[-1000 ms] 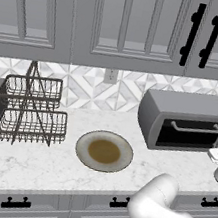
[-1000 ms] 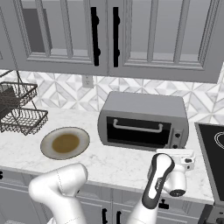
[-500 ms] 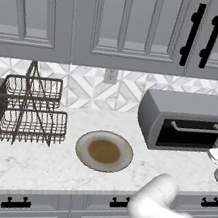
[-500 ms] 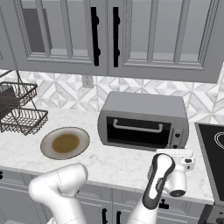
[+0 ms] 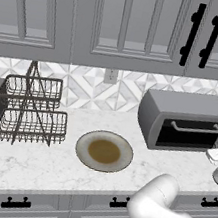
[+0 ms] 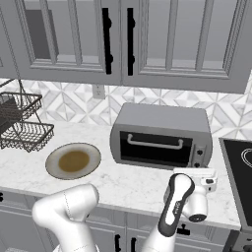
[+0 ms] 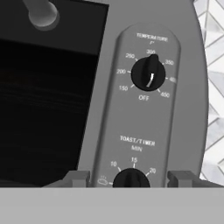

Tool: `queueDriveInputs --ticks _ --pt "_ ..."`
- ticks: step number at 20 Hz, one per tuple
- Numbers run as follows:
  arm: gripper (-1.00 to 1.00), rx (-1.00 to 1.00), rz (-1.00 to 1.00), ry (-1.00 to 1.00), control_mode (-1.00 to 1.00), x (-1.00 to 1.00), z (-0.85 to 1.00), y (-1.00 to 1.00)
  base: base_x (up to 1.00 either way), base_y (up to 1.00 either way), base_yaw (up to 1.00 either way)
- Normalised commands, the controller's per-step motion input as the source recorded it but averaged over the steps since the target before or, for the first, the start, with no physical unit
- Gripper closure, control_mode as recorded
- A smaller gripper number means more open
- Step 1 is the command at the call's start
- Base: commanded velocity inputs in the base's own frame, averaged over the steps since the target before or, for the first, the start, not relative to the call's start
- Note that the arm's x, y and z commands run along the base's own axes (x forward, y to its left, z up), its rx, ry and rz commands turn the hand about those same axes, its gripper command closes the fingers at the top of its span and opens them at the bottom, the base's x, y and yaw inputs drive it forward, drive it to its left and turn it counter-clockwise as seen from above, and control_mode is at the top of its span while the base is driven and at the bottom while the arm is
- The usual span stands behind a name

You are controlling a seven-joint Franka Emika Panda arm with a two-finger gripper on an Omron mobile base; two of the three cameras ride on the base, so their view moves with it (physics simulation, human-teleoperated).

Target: Pick up the kebab skewer and baguette bread, and place them inside the toaster oven. Close the toaster oven door and start by setting the timer.

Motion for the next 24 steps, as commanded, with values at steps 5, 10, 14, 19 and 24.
queueDriveInputs --ticks 5,10,14,19,24 --pt "1.00 0.00 0.00 0.00 -1.00 -0.33 0.00 -0.30 0.00 0.00 0.00" --pt "1.00 0.00 0.00 0.00 -1.00 -0.28 0.00 -0.17 0.00 0.00 0.00" --pt "1.00 0.00 0.00 0.00 -1.00 -0.07 0.00 -0.04 0.00 0.00 0.00" --pt "1.00 0.00 0.00 0.00 -1.00 0.41 0.00 -0.01 0.00 0.00 0.00" --pt "1.00 0.00 0.00 0.00 -1.00 0.10 0.00 0.00 0.00 0.00 0.00"
